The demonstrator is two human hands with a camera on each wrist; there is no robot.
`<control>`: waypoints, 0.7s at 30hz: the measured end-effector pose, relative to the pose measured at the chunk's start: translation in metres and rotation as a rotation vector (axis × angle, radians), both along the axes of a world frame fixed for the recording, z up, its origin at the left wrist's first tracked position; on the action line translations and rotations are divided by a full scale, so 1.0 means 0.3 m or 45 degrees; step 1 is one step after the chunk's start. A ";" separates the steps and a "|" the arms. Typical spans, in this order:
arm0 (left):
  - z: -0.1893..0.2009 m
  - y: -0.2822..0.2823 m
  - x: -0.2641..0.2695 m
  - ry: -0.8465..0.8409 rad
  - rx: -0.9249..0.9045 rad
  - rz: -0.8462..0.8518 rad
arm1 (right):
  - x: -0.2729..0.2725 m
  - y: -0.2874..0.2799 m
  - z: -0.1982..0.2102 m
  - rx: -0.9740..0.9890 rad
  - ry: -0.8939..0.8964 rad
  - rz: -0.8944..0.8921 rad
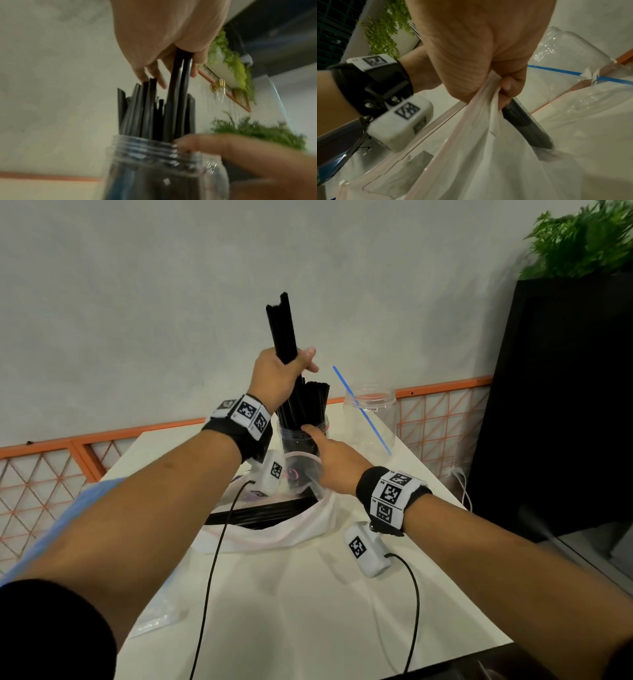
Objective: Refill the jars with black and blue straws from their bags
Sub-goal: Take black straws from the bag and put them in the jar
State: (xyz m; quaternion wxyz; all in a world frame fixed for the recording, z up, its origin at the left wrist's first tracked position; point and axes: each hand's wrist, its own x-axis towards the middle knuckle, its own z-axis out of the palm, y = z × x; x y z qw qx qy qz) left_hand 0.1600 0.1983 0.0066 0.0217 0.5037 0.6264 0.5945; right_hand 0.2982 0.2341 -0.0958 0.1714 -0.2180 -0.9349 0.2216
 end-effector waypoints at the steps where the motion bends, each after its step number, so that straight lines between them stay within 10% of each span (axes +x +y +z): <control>1: -0.018 0.011 -0.019 0.069 -0.054 0.134 | 0.000 0.000 -0.002 0.006 0.005 0.000; 11: -0.079 0.046 -0.071 0.086 -0.289 0.234 | -0.003 0.010 -0.017 0.011 0.008 0.007; 21: 0.146 0.073 -0.044 0.051 0.029 0.052 | -0.003 0.025 -0.019 0.012 0.001 0.028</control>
